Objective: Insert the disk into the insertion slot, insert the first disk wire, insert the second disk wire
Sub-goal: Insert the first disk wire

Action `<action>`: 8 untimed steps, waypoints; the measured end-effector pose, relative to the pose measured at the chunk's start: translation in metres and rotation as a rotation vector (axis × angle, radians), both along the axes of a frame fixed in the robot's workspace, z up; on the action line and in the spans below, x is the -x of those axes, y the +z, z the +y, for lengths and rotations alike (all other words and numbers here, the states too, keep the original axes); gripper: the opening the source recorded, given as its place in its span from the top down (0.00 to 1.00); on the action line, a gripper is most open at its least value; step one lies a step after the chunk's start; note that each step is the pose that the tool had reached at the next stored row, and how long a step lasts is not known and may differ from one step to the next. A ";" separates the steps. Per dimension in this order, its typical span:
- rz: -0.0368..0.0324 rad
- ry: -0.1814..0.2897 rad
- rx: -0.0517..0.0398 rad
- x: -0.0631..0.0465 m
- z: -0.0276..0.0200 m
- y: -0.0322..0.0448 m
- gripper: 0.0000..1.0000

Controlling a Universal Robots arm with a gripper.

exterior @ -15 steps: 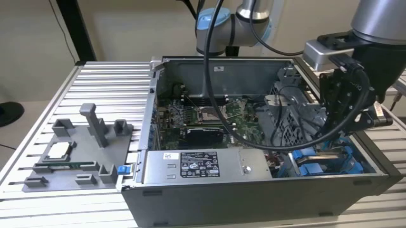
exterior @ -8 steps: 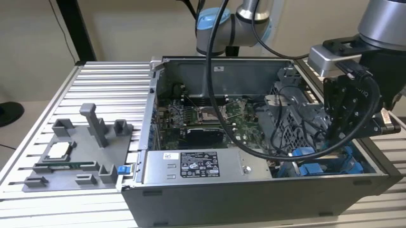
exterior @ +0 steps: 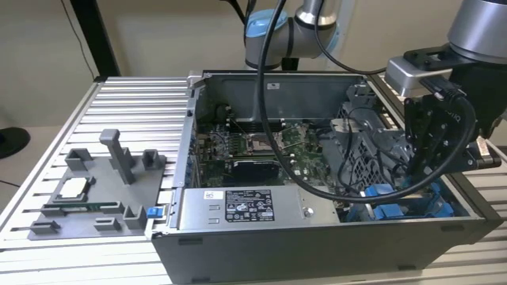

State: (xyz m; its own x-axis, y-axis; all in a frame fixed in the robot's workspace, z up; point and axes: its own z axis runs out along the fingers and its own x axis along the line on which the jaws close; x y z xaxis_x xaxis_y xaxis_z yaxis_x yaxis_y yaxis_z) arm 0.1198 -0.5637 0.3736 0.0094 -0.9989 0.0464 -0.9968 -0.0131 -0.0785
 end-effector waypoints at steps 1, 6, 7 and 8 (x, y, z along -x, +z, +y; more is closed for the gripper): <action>0.0000 0.000 -0.0002 0.000 -0.0002 -0.0002 1.00; 0.0000 0.000 -0.0010 -0.001 -0.0027 -0.0042 1.00; 0.0000 0.000 -0.0023 -0.001 -0.0033 -0.0051 1.00; 0.0000 0.000 -0.0043 -0.002 -0.0041 -0.0060 1.00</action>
